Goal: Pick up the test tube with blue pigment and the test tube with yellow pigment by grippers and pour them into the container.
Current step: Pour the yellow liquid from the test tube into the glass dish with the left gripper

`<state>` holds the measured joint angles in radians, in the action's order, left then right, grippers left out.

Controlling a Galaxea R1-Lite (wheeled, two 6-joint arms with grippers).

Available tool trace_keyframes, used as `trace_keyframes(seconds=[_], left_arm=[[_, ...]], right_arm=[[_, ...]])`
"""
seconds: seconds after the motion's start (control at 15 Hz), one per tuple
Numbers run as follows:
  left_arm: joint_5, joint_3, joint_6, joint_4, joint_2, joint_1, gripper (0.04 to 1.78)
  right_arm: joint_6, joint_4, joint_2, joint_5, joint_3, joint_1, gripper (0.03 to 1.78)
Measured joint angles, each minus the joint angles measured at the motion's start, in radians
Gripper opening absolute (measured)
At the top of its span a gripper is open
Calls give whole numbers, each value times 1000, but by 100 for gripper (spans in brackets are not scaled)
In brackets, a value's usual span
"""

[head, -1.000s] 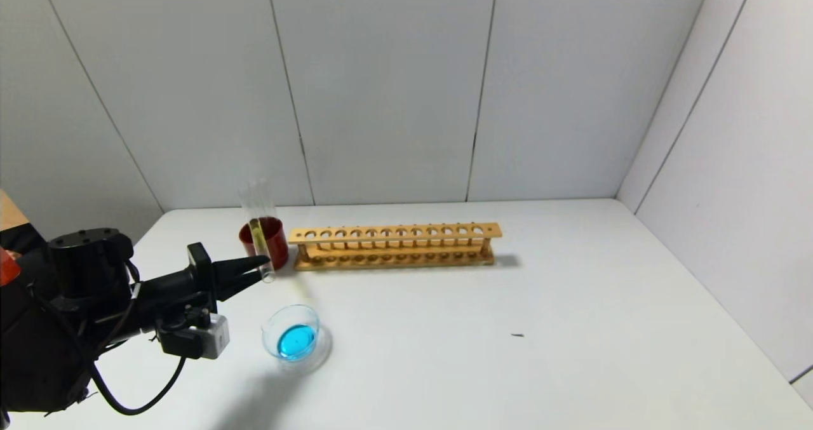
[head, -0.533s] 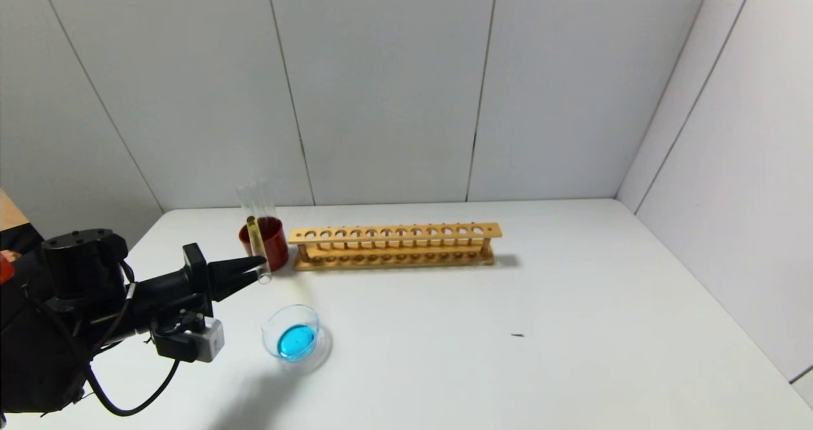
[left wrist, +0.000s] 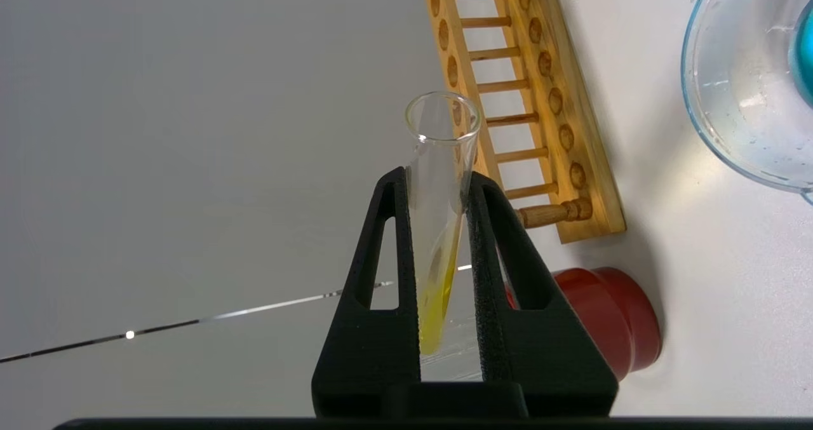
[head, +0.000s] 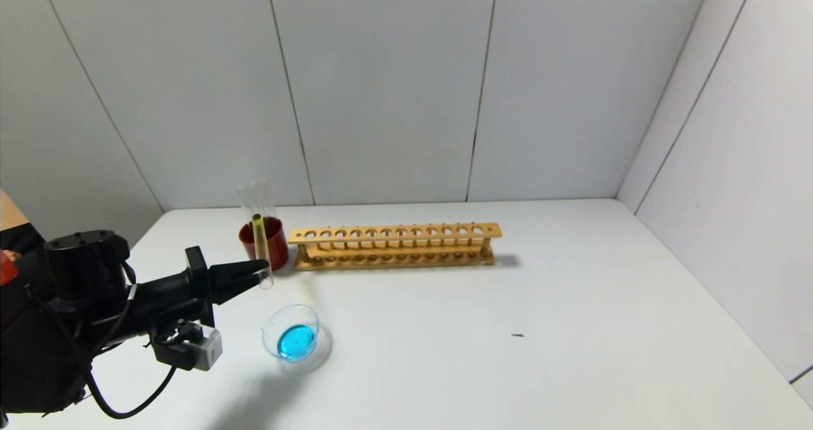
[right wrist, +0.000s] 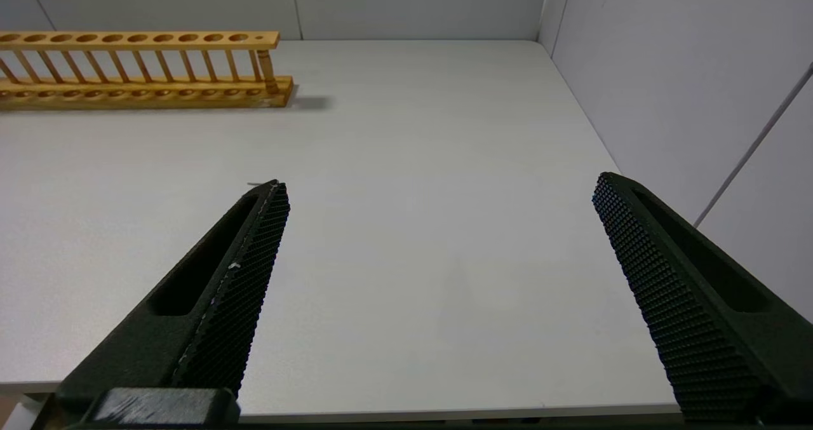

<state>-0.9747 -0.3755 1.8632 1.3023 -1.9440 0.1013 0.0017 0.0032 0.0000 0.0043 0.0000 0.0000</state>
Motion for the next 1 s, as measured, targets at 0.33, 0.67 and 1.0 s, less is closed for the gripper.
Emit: trace_keyframes(seconds=[0.33,0.67,1.0], left_arm=[[1,2,48,1,-4,-2,30],[8,-7,84,5,-18,-2,30],[11,-20,97,5,-32,-2,30]], right_arm=[[0,0,0,0,0,0,175],[0,0,0,0,0,0,175],[0,0,0,0,0,0,175]])
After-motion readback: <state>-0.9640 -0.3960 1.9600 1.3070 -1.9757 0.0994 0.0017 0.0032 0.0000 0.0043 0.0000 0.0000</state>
